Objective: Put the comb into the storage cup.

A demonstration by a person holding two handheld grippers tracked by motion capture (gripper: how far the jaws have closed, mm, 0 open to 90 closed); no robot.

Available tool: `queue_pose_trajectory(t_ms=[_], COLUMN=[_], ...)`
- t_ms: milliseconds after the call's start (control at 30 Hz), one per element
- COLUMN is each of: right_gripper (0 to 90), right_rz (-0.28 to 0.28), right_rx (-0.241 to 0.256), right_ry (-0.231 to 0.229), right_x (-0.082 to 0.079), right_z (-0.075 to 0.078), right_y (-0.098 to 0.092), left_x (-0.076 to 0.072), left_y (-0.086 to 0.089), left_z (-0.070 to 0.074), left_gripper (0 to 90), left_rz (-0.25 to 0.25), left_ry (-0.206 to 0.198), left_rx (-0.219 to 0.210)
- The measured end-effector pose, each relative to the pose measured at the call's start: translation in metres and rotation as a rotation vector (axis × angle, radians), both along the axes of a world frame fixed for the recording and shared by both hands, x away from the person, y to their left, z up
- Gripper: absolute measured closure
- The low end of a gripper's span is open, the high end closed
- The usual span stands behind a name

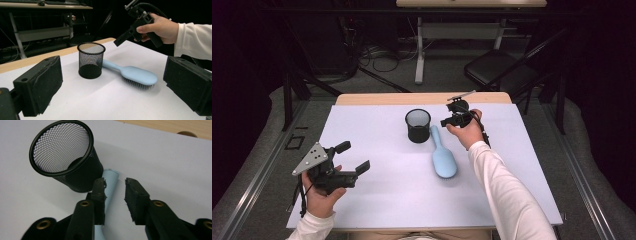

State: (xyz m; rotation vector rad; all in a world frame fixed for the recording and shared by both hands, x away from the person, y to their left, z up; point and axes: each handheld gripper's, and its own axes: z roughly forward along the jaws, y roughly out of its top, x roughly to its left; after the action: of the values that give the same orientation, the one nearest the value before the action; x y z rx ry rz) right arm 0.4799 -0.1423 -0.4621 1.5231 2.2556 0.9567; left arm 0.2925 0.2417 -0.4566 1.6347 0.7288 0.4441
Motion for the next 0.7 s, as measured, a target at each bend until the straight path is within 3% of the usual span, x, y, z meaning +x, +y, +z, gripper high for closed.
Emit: queue_pose_trajectory(t_ms=[367,700], right_gripper=[88.8,90.0], right_rz=[-0.028,-0.017], right_rx=[-0.043,-0.042], right_ry=[0.022,0.054], right_x=[0.004,0.004], right_z=[-0.011,-0.025], right_y=[-0.001,0.006], left_x=[0.000,0.001], left_y=[-0.001,-0.001], left_z=[0.000,-0.001], left_gripper=[2.5,2.5], left_rz=[-0.001,-0.003], left_ry=[0.000,0.004], left_rx=[0.005,0.006])
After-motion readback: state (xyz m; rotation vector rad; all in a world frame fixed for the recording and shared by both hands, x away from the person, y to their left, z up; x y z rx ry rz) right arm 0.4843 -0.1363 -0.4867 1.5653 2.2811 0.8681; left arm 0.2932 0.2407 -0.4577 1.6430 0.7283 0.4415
